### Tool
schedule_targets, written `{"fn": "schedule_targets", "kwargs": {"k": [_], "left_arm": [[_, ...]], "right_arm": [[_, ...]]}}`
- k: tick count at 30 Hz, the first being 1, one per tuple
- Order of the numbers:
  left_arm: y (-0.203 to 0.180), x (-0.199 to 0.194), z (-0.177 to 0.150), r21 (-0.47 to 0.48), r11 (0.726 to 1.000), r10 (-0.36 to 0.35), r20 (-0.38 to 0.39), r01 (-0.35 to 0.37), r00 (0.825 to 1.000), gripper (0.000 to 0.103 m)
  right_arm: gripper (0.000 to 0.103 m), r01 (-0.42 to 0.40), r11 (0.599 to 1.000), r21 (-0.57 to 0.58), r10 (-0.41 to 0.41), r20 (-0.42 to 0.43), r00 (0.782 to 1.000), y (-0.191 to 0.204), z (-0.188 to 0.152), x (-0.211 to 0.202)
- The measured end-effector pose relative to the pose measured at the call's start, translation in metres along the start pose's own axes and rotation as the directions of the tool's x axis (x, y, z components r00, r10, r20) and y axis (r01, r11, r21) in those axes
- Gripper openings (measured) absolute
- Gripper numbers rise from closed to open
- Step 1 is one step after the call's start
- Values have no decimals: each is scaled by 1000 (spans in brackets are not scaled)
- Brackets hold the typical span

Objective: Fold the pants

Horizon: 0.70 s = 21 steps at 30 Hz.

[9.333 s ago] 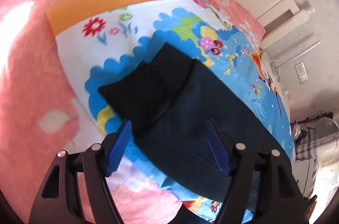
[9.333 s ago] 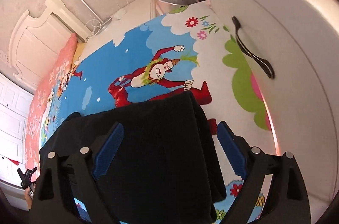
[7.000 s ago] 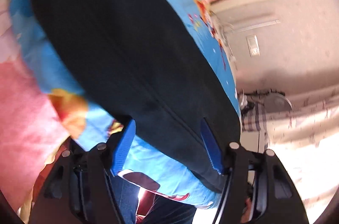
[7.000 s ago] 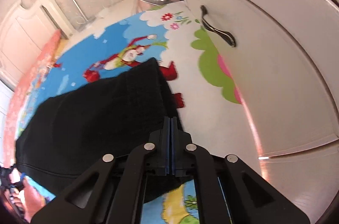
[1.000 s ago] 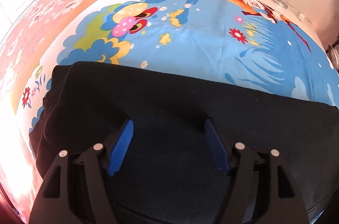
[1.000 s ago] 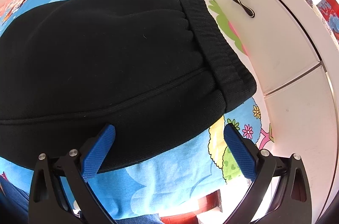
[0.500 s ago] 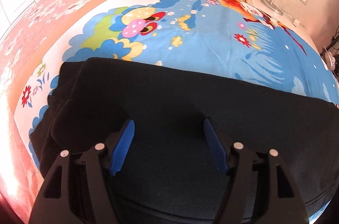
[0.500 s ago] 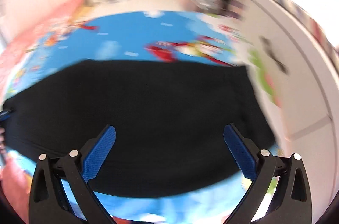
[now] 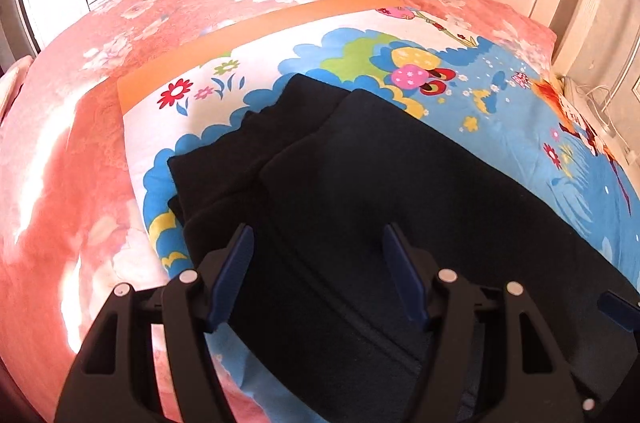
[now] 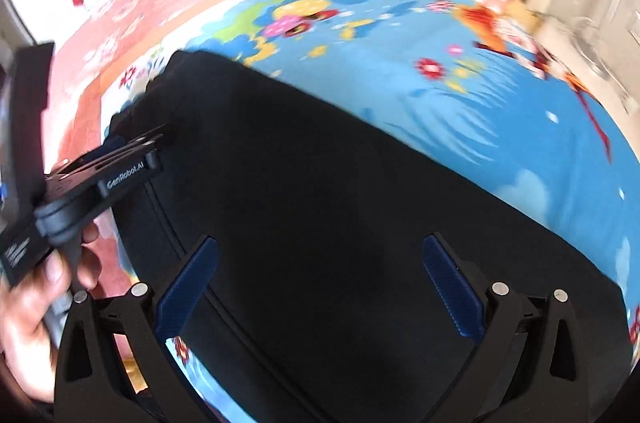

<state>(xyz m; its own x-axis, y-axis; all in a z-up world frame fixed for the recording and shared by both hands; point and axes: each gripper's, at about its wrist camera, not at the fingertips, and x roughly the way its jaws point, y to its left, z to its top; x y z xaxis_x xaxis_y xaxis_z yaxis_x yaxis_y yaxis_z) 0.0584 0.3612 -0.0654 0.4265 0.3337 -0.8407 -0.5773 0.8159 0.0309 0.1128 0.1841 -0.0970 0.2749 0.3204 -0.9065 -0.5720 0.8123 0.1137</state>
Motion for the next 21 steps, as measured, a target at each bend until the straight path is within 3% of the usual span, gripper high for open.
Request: {"fn": "schedule_targets", "kwargs": {"k": [8, 13, 17, 21], "left_arm": [[11, 3, -4, 5, 1000, 9, 37, -9, 999, 67], [17, 3, -6, -45, 999, 12, 53, -10, 999, 66], [24, 1, -9, -125, 992, 18, 44, -12, 999, 66], [33, -6, -10, -214, 974, 77, 33, -68, 997, 69]], "right_arm": [[99, 36, 999, 3, -36, -29, 999, 6, 3, 30], [99, 62, 997, -43, -62, -17, 998, 9, -1, 30], [99, 69, 997, -42, -71, -32, 997, 10, 6, 30], [99, 27, 999, -35, -26, 34, 999, 14, 23, 20]]}}
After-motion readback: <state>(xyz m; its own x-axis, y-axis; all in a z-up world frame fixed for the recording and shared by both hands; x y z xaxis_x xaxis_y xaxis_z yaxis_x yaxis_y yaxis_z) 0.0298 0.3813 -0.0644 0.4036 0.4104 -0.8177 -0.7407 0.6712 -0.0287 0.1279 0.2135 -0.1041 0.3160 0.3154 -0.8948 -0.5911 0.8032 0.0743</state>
